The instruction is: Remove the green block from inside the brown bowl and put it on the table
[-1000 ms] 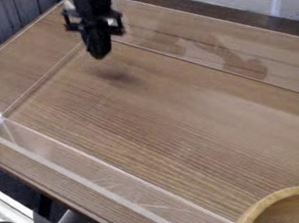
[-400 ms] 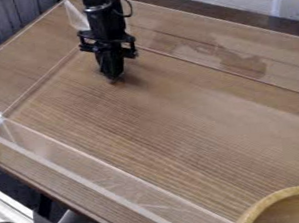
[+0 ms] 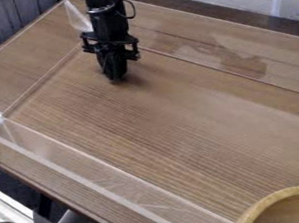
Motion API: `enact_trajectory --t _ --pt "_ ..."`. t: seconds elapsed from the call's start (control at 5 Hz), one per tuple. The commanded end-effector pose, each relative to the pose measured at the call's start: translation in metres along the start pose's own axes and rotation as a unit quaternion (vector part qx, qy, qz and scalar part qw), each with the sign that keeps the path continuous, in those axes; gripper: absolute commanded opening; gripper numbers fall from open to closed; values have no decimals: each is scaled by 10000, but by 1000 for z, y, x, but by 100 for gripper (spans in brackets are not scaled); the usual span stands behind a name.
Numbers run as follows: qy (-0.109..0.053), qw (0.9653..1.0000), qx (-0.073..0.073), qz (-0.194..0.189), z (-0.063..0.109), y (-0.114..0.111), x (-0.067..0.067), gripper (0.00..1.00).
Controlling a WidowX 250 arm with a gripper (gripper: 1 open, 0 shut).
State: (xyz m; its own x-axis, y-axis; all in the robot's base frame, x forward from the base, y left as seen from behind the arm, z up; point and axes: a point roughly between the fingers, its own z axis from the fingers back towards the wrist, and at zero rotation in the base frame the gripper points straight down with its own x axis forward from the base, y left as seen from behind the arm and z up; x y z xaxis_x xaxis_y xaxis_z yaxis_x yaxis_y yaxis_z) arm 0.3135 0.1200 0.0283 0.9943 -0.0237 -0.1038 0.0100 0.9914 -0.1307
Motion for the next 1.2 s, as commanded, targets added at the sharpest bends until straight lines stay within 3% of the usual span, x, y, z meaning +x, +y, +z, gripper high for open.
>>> enact_trajectory --t 0.0,0.2,0.4,0.6,0.8,1.0 --pt "-253 9996 98 -61 20 -3 8 100" --pt "-280 9996 56 -74 22 -5 9 0" --pt "-363 9993 -2 -87 30 -8 9 0" --pt "-350 9993 -5 -85 32 -9 9 100" --pt "-337 9994 -10 -86 35 -9 10 100" --pt "-345 9994 -45 -90 35 -10 11 0"
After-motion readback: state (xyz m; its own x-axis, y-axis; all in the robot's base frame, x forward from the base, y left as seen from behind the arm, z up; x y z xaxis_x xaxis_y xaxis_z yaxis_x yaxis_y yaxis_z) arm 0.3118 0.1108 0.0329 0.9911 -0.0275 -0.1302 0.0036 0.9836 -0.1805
